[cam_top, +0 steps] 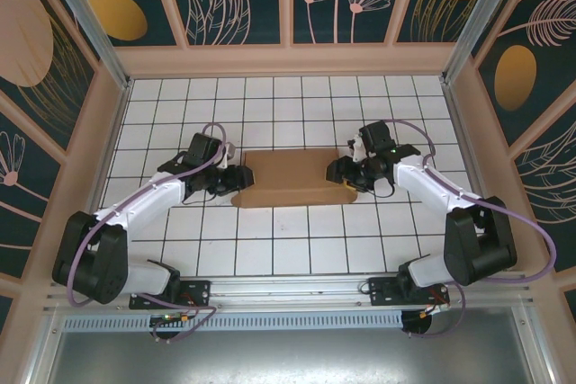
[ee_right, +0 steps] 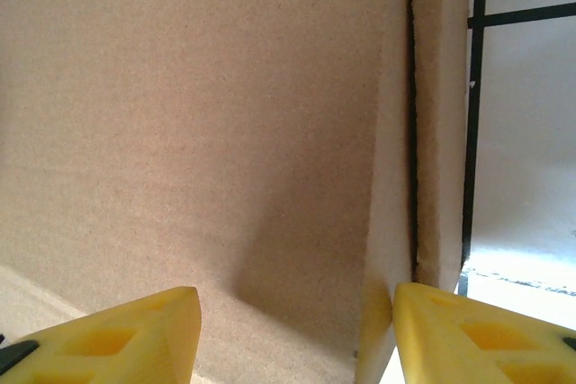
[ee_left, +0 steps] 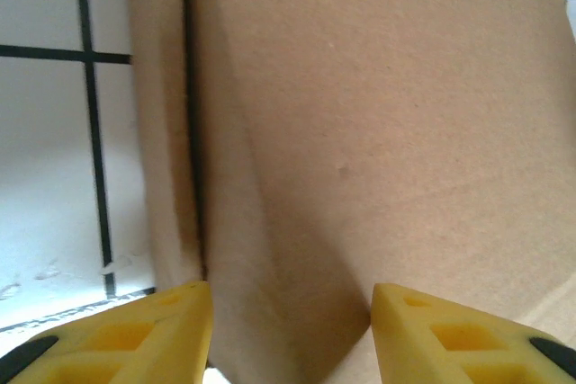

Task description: Fold the paper box

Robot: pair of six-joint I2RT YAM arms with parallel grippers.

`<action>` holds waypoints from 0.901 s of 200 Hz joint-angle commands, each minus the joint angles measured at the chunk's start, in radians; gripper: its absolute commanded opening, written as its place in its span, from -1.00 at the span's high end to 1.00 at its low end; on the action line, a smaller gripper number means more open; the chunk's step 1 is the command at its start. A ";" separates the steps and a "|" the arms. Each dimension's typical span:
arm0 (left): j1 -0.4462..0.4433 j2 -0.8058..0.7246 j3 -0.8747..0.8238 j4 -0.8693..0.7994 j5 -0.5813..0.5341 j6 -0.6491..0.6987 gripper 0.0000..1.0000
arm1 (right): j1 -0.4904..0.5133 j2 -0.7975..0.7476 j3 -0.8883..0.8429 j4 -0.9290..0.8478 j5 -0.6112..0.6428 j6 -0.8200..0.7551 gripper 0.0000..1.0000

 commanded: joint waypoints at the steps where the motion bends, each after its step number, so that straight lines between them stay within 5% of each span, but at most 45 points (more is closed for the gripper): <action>1: 0.003 0.016 -0.016 0.041 0.088 -0.033 -0.01 | 0.010 0.007 -0.006 0.010 -0.037 0.017 -0.17; 31: 0.008 0.019 -0.040 0.112 0.183 -0.076 -0.16 | 0.010 0.011 -0.002 0.008 -0.052 0.011 -0.16; 73: 0.013 0.040 -0.068 0.141 0.205 -0.087 -0.06 | 0.009 0.013 -0.012 0.017 -0.049 0.014 -0.15; 120: 0.015 0.063 -0.073 0.086 0.114 -0.034 0.08 | 0.010 0.021 -0.034 -0.009 0.052 -0.026 0.02; 180: 0.017 -0.025 0.001 -0.022 -0.016 0.048 -0.21 | 0.013 -0.066 0.016 -0.073 0.225 -0.107 -0.09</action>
